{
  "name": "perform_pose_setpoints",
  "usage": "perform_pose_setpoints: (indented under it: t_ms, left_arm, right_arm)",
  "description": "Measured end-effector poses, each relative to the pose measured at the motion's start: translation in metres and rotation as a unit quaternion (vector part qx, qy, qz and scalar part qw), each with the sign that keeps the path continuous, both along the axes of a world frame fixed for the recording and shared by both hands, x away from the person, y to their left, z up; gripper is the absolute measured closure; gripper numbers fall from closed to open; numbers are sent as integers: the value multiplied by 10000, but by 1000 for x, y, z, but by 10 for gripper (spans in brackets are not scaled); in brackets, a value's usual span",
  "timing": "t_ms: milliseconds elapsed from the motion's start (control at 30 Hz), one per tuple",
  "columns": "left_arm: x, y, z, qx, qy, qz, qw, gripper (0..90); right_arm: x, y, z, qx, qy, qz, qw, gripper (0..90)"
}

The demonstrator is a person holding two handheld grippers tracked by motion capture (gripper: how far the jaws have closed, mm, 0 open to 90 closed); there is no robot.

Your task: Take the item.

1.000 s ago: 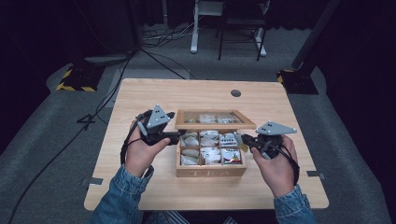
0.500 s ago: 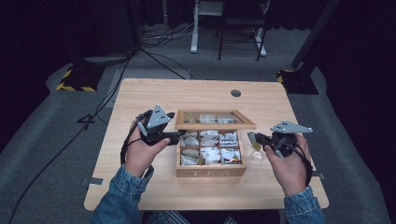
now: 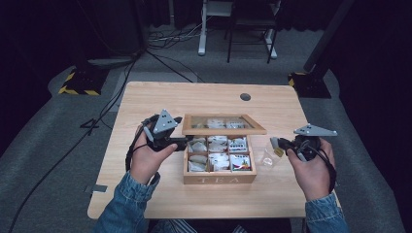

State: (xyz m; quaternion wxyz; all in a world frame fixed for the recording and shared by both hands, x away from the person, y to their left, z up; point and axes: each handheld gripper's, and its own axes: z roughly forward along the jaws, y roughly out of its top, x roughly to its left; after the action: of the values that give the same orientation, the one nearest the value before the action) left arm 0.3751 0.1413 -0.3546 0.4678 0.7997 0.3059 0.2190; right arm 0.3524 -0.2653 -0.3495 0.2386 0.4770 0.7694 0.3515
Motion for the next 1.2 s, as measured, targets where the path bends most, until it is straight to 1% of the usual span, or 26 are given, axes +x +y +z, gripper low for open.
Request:
perform_pose_setpoints:
  t_ms: [233,333,367,567,667,833,1000,1200]
  left_arm:
    - [0,0,0,-4,-5,3,10000,340]
    - [0,0,0,-2,-5,2,10000,340]
    - [0,0,0,-6,-1,1,10000,340]
    - [0,0,0,-9,0,-3,10000,340]
    - [0,0,0,-11,8,-3,10000,340]
    - [0,0,0,-6,3,-2,10000,340]
    - [0,0,0,-4,4,-1,10000,340]
    - [0,0,-1,14,15,-17,10000,339]
  right_arm:
    - [6,-7,-5,-39,85,-108,9999,882]
    - [13,-10,-9,-73,192,-166,9996,882]
    - [13,-10,-9,-73,192,-166,9996,882]
    - [22,-9,-21,-153,421,-190,9988,882]
    - [24,-8,-24,-159,490,-187,9985,882]
    - [28,-8,-32,-205,678,-174,9973,882]
    - [31,-6,-36,-259,844,-159,9960,881]
    - [35,-4,-41,-322,1069,-144,9936,877]
